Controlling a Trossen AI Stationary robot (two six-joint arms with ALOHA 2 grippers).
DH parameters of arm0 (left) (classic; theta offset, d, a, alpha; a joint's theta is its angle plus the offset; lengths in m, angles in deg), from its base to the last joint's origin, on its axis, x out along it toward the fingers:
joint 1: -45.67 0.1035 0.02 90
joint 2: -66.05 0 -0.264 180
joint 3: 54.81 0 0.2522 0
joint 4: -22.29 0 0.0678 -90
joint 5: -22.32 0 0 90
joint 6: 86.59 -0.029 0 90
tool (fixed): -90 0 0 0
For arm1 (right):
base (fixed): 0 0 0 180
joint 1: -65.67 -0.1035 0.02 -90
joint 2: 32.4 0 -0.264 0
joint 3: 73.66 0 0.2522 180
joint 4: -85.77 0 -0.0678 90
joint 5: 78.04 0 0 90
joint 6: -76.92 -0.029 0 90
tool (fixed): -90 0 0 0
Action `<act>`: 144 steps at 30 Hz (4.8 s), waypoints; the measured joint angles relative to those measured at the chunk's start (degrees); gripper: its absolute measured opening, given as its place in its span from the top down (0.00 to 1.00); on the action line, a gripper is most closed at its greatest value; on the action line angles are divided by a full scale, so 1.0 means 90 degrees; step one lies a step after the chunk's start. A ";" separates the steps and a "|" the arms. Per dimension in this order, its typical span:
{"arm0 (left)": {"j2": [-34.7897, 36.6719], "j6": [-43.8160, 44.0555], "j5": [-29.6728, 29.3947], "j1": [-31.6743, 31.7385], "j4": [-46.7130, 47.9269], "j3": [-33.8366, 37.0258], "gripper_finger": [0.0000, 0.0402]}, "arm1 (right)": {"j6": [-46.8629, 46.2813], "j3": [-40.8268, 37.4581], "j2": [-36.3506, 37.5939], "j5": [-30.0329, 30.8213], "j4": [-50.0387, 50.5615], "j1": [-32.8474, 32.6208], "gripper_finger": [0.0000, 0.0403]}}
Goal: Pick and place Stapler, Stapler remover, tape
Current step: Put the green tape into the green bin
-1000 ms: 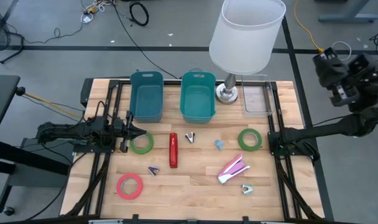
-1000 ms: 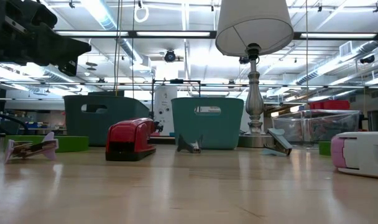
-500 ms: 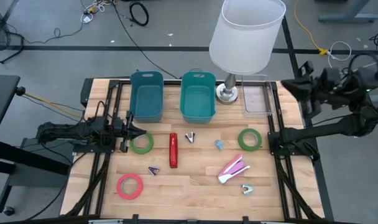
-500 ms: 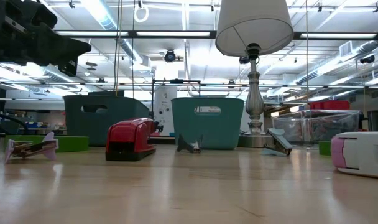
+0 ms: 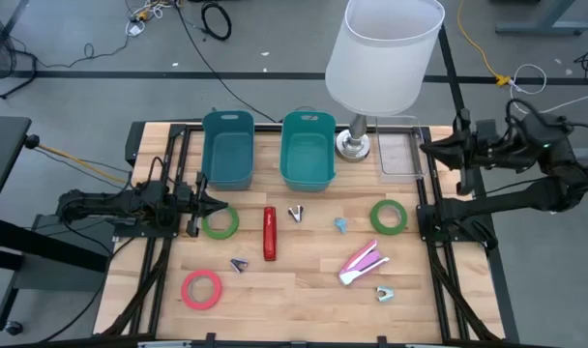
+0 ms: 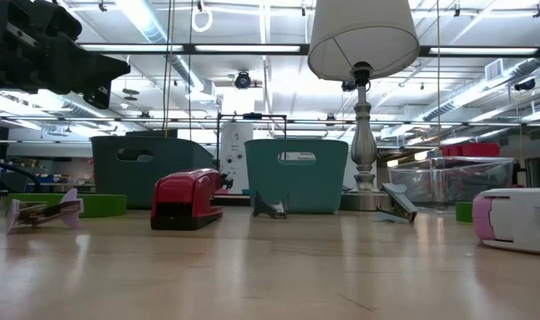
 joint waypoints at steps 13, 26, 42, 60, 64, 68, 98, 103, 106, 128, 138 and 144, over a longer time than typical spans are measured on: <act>0.0000 -0.0001 0.0000 -0.0001 0.0000 -0.0001 0.99 | -0.0019 0.0000 -0.0475 -0.0002 0.1932 0.0000 0.97; 0.0000 -0.0001 0.0000 0.0001 0.0000 -0.0001 0.99 | -0.0460 -0.0004 -0.0941 -0.0101 0.3103 0.0002 0.97; 0.0000 -0.0001 0.0000 0.0002 0.0000 0.0002 0.99 | -0.0763 -0.2321 -0.0656 -0.0636 0.3107 0.0000 0.97; 0.0000 -0.0001 0.0000 -0.0001 0.0000 -0.0001 0.99 | -0.1095 -0.4223 -0.0907 -0.1242 0.1629 0.0000 0.97; 0.0000 -0.0001 0.0000 0.0002 0.0000 -0.0001 0.99 | -0.1280 -0.4226 -0.1061 -0.1294 0.1620 0.0000 0.92; 0.0000 -0.0001 0.0000 0.0002 0.0000 0.0002 0.99 | -0.1382 -0.4226 -0.1187 -0.1229 0.1478 0.0000 0.81; 0.0000 -0.0001 0.0000 0.0000 0.0000 0.0000 0.99 | -0.3599 -0.4226 -0.2549 -0.0672 0.0811 0.0002 0.41; 0.0000 -0.0001 0.0000 0.0001 0.0000 0.0000 0.99 | -0.3800 -0.4226 -0.2996 -0.0617 0.0793 0.0002 0.42; 0.0000 -0.0001 0.0000 0.0001 0.0000 0.0001 0.99 | -0.3902 -0.4226 -0.3269 -0.0617 0.0776 0.0002 0.42; 0.0001 0.0001 0.0000 0.0001 -0.0002 0.0001 0.99 | -0.4721 -0.4226 -0.4543 -0.0617 0.0040 -0.0002 0.42; 0.0000 -0.0001 0.0000 0.0002 -0.0002 0.0000 0.99 | -0.5272 -0.4226 -0.5108 -0.0612 -0.0185 -0.0034 0.42; 0.0000 -0.0001 0.0000 0.0001 0.0000 0.0001 0.99 | -0.5410 -0.4226 -0.5143 -0.0602 -0.0291 -0.0135 0.44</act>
